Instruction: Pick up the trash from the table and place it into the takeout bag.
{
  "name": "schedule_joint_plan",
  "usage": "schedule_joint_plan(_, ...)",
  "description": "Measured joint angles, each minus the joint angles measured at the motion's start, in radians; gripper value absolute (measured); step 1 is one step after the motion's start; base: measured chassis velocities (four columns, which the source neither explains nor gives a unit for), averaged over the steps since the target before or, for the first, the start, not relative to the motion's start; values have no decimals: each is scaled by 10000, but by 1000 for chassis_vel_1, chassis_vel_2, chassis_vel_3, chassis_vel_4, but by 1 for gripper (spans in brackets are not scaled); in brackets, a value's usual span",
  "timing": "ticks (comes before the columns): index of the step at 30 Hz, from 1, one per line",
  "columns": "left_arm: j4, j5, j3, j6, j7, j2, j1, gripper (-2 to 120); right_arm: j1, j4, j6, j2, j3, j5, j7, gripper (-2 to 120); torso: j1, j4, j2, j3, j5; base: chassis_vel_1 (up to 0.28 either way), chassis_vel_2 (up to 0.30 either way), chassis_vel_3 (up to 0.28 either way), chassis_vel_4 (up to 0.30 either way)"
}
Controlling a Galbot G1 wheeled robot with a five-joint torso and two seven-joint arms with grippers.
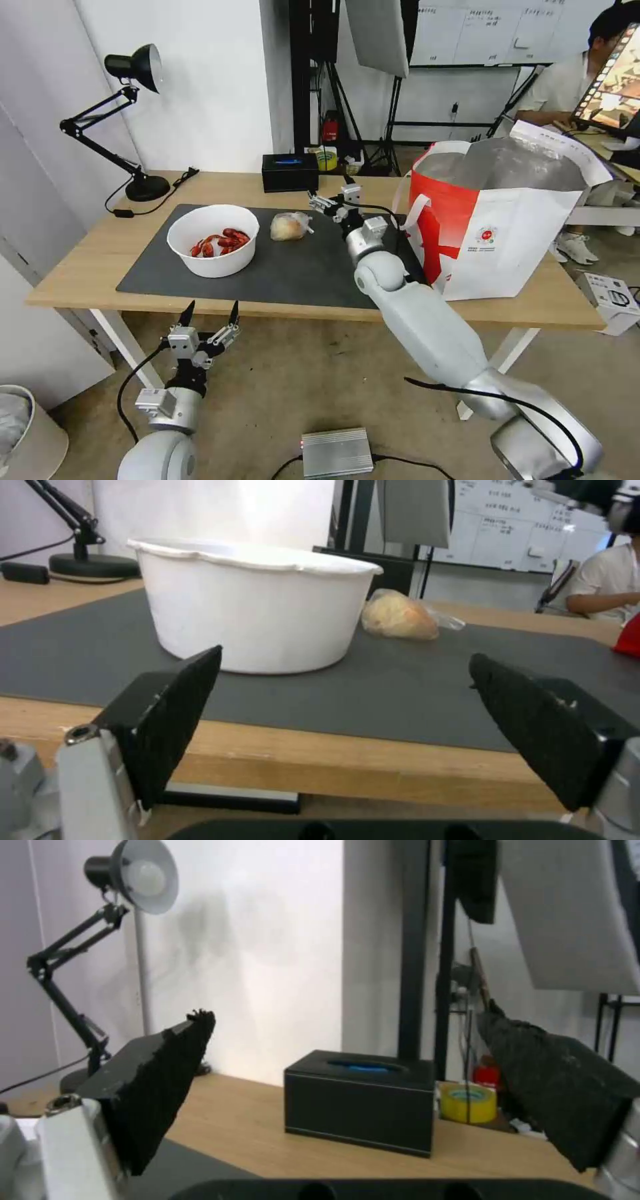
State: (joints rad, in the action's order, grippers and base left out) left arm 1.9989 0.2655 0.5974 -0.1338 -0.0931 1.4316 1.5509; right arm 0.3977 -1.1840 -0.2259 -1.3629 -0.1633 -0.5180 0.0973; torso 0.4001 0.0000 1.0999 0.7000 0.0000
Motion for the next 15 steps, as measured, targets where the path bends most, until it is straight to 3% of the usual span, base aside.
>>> schedule_joint_plan(12,-103,4,-35,-122,-17,85,-35,100,-1114,2250,-33,-1418,-411,-125,-493,99,-1,2,0,-1,-1,0,0,0,0)
schedule_joint_plan(15,-116,15,-18,-123,-17,81,-49,100,-1231,2469,333,-1510,-564,-403,-336,100,-1,2,1,0,0,0,0,0,0)
